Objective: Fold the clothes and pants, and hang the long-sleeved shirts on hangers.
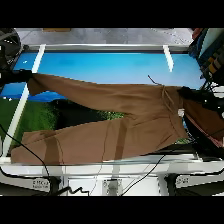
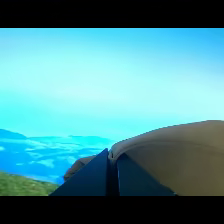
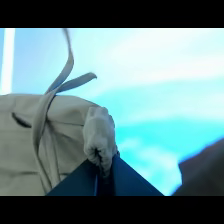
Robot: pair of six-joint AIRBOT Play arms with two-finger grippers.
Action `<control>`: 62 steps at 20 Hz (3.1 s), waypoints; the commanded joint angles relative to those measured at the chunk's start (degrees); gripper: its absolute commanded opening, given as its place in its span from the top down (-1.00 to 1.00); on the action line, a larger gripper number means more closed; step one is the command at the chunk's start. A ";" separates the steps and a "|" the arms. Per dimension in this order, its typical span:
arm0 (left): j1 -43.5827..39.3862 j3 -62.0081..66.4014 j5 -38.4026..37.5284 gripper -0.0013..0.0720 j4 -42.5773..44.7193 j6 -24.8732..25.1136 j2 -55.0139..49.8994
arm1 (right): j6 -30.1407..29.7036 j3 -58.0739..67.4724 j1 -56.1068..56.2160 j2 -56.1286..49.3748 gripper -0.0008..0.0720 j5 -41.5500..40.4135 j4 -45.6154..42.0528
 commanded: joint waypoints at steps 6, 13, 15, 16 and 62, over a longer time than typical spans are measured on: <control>-0.39 0.15 9.84 0.92 6.95 -1.55 -6.82 | 0.09 0.20 10.93 -2.49 0.89 -32.54 1.86; -3.41 0.15 20.81 0.88 6.97 -1.51 -12.59 | 0.09 3.21 13.31 -7.72 0.89 -34.05 1.86; -3.65 0.15 20.90 0.39 6.99 -1.51 -13.16 | 0.09 3.21 13.27 -7.69 0.89 -34.10 1.86; -3.63 0.15 20.65 -0.75 6.99 -1.55 -13.16 | 0.07 3.21 13.27 -7.69 0.89 -34.05 1.86; -6.05 3.85 8.70 0.92 10.73 -31.21 -6.69 | 0.68 14.25 9.70 -8.92 0.89 -23.67 0.35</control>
